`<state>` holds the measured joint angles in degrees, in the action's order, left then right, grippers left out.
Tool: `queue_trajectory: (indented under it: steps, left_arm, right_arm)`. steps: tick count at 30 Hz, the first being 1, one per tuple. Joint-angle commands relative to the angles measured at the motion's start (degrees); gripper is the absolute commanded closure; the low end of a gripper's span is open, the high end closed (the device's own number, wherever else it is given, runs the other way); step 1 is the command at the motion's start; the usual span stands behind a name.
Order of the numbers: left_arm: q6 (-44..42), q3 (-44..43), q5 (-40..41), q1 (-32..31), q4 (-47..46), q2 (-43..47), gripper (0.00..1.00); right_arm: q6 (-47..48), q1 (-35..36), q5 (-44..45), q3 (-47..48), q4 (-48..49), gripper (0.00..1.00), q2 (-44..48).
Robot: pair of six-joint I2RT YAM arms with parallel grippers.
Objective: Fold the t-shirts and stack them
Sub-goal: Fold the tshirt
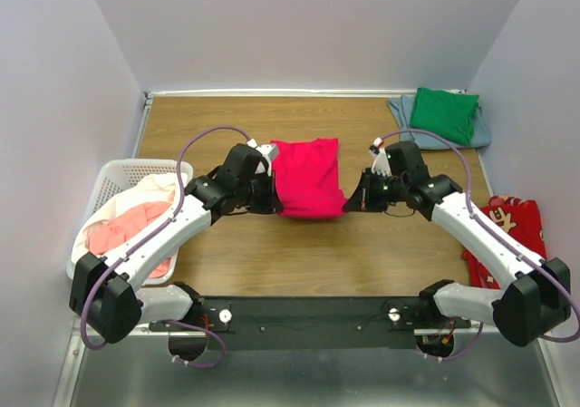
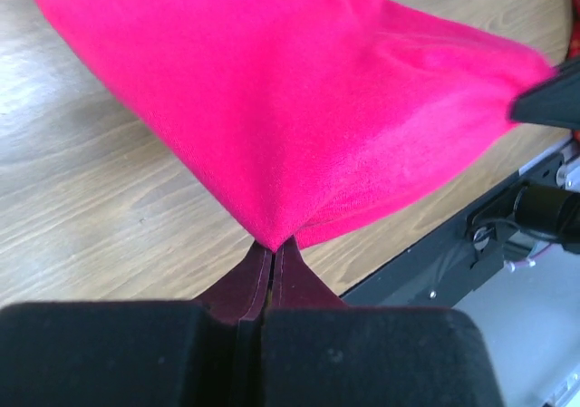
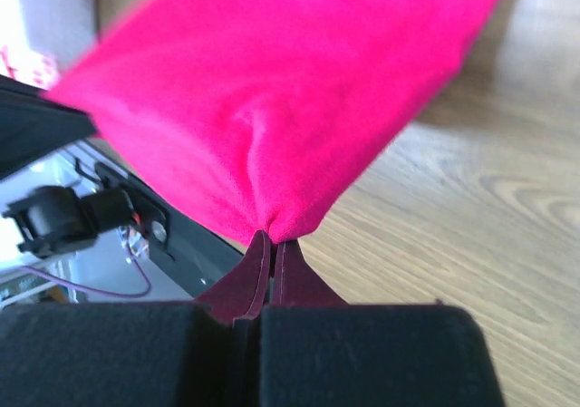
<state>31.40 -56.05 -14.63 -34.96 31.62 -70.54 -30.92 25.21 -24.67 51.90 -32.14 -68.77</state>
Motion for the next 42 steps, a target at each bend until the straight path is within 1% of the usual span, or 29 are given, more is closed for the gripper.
queue_trajectory:
  steps: [1, 3, 5, 6, 8, 12, 16, 19, 20, 24, 30, 32, 33, 37, 41, 42]
  left_arm:
    - [0.60, -2.74, 4.87, 0.07, 4.77, 0.24, 1.00]
    - [0.86, -4.32, 6.71, 0.07, 5.29, -0.21, 1.00]
    - [1.91, -5.99, 12.06, 0.07, 6.44, -1.26, 1.00]
    - [1.83, -7.74, 13.30, 0.07, 6.53, -1.96, 1.00]
    - [1.65, -9.51, 16.02, 0.16, 6.44, -4.77, 1.00]
    - [0.60, -14.94, 18.06, 0.16, 6.00, -11.44, 1.00]
    - [-0.19, -19.53, 21.66, 0.51, 6.26, -18.38, 1.00]
    - [-0.19, -21.20, 22.98, 1.38, 5.39, -21.29, 1.00]
    - [-0.20, -21.64, 23.59, 1.82, 5.21, -22.00, 1.00]
    - [-1.86, -26.72, 25.79, 3.58, 5.47, -26.22, 1.00]
    - [-5.28, -33.93, 26.15, 6.30, 4.42, -33.16, 1.00]
    - [-6.34, -36.48, 25.62, 7.89, 4.59, -36.85, 1.00]
    - [-7.31, -39.28, 25.45, 8.32, 4.77, -38.16, 1.00]
    - [-9.33, -45.36, 23.96, 10.00, 5.03, -45.80, 1.00]
    - [-11.70, -52.56, 21.67, 11.31, 5.91, -52.49, 1.00]
    - [-12.32, -55.63, 20.97, 11.40, 6.17, -53.72, 1.00]
  right_arm:
    - [2.08, 0.19, 4.18, 8.46, -5.21, 0.99, -0.92]
    - [2.79, 0.19, 6.89, 10.76, -5.21, 0.99, -3.02]
    - [3.75, 0.10, 8.57, 14.36, -5.13, 0.99, -5.91]
    - [4.45, 0.19, 10.50, 15.59, -5.12, 0.99, -7.07]
    - [5.51, 0.19, 11.39, 18.22, -5.04, 0.99, -9.61]
    - [8.06, 0.19, 13.32, 20.86, -2.67, 0.99, -16.63]
    - [9.47, -0.16, 15.87, 23.86, -0.12, 0.99, -21.65]
    - [10.00, -0.86, 17.02, 27.45, 1.73, 0.99, -25.08]
    - [10.09, -1.21, 17.37, 28.77, 1.99, 0.99, -27.79]
    - [10.96, -1.66, 17.28, 34.84, 2.87, 0.99, -34.92]
    - [12.11, -2.36, 17.81, 44.15, 2.87, 0.99, -44.50]
    - [12.20, -2.89, 17.63, 46.44, 2.96, 0.99, -47.14]
    - [12.37, -2.89, 17.63, 48.54, 2.96, 0.99, -48.29]
    - [12.11, -3.33, 17.55, 54.00, 2.87, 0.99, -55.74]
    - [11.58, -4.12, 17.46, 58.31, 2.96, 0.99, -60.15]
    - [11.49, -4.38, 17.89, 58.92, 2.96, 0.99, -60.60]
